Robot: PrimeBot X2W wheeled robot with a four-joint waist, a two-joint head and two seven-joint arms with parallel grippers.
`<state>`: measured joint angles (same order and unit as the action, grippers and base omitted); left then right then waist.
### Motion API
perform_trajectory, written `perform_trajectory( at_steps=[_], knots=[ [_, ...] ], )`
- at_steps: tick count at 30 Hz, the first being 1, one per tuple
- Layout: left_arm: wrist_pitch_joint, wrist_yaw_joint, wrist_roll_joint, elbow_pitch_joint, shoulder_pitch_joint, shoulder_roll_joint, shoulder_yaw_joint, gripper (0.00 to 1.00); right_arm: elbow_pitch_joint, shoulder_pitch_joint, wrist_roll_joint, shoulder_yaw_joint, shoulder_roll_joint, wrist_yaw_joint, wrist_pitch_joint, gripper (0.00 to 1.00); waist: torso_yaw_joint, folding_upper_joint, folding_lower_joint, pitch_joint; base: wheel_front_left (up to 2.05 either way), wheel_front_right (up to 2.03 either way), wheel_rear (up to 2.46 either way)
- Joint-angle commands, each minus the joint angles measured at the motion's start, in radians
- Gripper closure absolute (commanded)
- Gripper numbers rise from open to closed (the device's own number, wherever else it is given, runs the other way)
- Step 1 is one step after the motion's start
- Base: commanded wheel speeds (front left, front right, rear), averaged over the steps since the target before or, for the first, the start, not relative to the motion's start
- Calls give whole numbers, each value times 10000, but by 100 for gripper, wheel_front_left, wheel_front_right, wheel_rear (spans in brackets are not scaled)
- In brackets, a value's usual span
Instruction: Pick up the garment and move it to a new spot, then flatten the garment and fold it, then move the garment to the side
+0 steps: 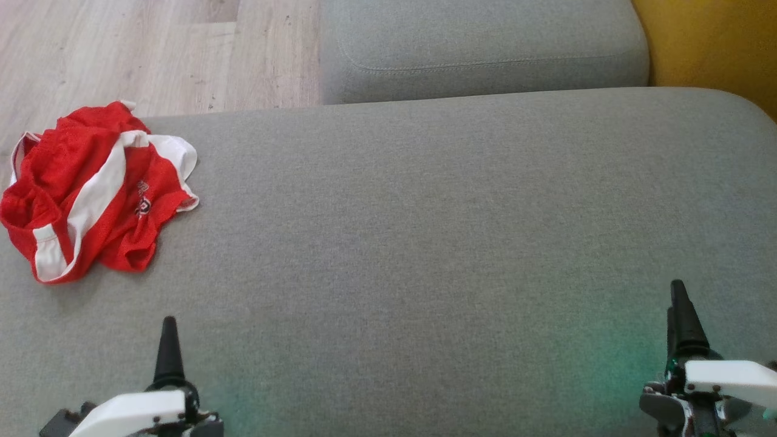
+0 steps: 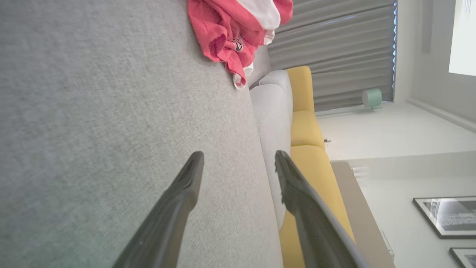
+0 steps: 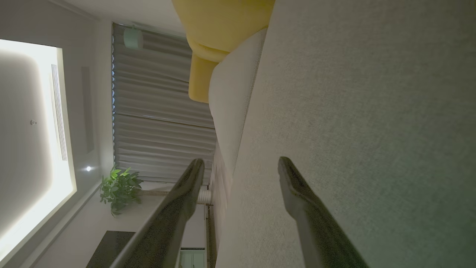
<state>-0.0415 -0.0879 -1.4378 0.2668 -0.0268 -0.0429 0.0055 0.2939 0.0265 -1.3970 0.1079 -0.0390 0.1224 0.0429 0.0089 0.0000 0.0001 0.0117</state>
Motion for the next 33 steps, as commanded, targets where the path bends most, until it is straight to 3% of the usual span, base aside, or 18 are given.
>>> perform_trajectory(
  at_steps=[1,17,33],
  knots=[
    [96,27,377,-496,303,-34,-24,0,-514,-251,467,-116,-34,19,-134,0,15,0,-1,0,0,0,0],
    [571,209,3337,-937,134,-51,-614,0,-947,-3,2993,-720,-46,29,-605,0,158,0,-1,64,0,0,0],
    [1044,371,5518,-872,-142,-163,-966,0,-1084,114,5225,-1114,-59,39,-1074,0,287,0,-1,137,0,0,0]
  ],
)
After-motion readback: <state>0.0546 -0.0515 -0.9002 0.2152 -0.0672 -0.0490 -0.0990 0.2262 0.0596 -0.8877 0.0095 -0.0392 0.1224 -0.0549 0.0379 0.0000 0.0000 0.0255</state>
